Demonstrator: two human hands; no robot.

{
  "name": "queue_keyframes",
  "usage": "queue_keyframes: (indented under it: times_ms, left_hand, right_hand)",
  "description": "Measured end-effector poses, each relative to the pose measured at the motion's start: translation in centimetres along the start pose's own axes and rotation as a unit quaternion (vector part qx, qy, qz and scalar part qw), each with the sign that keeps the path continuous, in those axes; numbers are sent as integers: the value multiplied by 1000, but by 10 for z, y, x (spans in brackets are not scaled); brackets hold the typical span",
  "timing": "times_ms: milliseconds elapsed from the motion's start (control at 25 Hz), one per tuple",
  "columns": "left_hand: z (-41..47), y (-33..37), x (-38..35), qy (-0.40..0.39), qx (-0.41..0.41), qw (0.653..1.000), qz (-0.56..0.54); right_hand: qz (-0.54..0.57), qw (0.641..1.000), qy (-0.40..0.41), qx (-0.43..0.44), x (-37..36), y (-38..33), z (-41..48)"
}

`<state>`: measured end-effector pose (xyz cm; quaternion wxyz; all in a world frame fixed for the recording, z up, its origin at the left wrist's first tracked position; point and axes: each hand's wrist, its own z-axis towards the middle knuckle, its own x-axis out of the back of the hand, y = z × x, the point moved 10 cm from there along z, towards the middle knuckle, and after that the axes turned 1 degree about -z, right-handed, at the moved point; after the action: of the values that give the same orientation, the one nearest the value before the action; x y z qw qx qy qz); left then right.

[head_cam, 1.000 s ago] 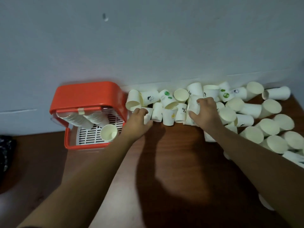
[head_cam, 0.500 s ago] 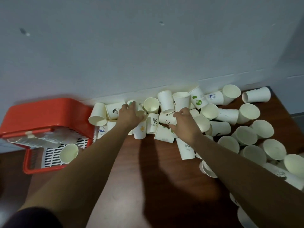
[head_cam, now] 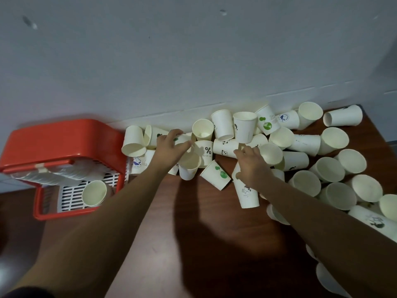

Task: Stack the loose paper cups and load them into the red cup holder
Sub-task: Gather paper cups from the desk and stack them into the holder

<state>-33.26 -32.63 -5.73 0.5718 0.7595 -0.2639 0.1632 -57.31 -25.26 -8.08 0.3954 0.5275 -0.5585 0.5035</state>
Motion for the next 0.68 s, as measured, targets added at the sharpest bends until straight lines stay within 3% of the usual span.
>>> queue_keyframes:
  times_ms: [80,280,440,520,680]
  left_hand:
    - [-11,-8,14,-1,3,999,-35]
    - [-51,-38,50,-6,51,991,-123]
    - [-81,-74,73,6,62,993,-104]
    - [-92,-88,81,-9,64,995,-74]
    - [-105,-106,100,-3,41,998,-43]
  right_hand:
    - [11,999,31,9,6,0,-2]
    - [196,978,59,-42,35,-20,-13]
    - [264,960,86,-26,47,-63,-34]
    - [259,965,43,-12,35,-94,-37]
    - [143,989,-20,-27,7,-141,-9]
